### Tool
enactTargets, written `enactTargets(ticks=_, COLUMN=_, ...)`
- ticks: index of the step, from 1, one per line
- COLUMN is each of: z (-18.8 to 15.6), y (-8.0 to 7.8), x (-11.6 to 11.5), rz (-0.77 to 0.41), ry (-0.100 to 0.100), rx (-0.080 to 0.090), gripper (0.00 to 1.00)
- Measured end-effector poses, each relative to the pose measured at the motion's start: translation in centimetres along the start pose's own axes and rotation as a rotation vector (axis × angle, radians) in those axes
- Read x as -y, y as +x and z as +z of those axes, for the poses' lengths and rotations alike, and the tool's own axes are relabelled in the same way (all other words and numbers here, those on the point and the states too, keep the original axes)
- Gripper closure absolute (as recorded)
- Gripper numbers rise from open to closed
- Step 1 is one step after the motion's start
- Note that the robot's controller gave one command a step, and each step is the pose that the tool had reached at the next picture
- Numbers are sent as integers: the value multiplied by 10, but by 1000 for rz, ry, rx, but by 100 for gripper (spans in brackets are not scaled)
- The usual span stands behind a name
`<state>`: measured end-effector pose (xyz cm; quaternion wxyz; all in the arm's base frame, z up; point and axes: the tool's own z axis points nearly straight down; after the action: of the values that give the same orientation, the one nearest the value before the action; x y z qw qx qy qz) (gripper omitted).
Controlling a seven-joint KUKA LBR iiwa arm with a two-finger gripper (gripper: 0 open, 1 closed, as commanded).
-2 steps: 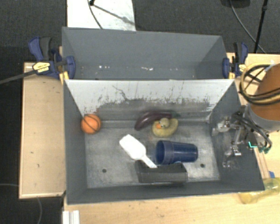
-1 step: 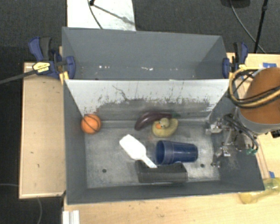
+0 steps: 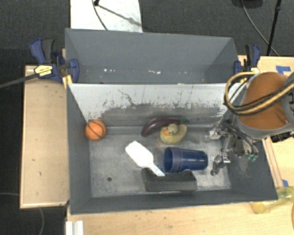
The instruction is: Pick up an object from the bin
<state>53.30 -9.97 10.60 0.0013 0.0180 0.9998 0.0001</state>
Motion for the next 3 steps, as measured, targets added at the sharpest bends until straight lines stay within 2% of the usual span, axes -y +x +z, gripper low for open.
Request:
enactTargets(ticks=1, z=28, y=14, x=-51, rz=-171, ry=9, rx=7, gripper=100)
enactTargets(ticks=2, z=28, y=14, x=-51, rz=-173, ry=9, rx=8, gripper=100)
enactTargets(ticks=3, z=-88, y=14, x=-29, rz=-137, ry=0, rx=-1, gripper=100)
